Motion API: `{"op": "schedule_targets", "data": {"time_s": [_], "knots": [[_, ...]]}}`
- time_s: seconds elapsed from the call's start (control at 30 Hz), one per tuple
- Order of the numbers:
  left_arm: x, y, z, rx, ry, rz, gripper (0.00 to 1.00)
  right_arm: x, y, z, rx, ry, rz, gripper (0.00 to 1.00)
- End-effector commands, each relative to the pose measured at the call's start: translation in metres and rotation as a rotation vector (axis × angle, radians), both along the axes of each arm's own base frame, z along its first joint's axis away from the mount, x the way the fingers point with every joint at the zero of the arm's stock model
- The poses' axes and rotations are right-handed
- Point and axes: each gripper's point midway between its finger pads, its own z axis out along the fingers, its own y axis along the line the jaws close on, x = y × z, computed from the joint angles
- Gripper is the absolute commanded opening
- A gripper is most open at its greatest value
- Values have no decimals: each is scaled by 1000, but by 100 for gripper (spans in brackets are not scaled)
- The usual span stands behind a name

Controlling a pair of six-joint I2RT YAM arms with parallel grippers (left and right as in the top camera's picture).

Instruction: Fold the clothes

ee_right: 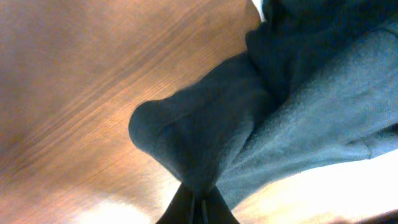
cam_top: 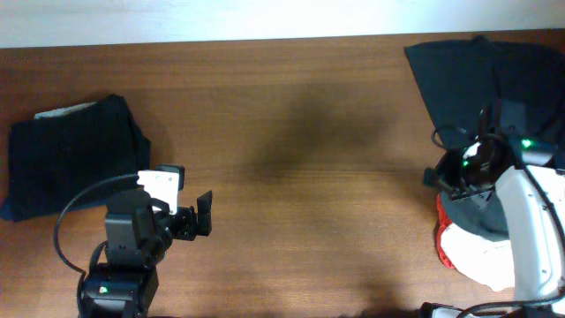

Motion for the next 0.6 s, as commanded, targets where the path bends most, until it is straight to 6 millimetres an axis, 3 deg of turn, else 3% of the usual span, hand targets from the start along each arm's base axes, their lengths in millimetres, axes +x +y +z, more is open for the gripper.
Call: {"op": "schedule_targets", "data": {"time_s": [0.0,0.07,0.1,0.13,0.17,0.23,0.3,0.37,0.43,0.57], "knots": [[2,-3,11,0,-29,-18,99,1,-2,12,-24,-19,47,4],[2,-3,11,0,-29,-18,99,3,2,13,-19,-33,127,4],[2,-3,11,0,-29,-18,99,13,18,17,49,-99,237,4],[2,-3,11,0,-29,-18,99,26,51,35,191,-238,427,4],[2,-3,11,0,-30,-18,99,31,98,69,381,-444,684,4],[2,-3,11,0,-30,-18,99,3,169,129,637,-781,1120,4],[2,-3,11,0,-29,-19,99,-11,199,129,654,-766,1252,4],[2,-3,11,0,-29,-19,99,-30,233,110,594,-667,1411,4],[2,-3,11,0,-29,-19,99,-29,255,90,470,-543,1407,4],[2,-3,11,0,-29,-19,99,-23,294,77,307,-504,1376,4]]}}
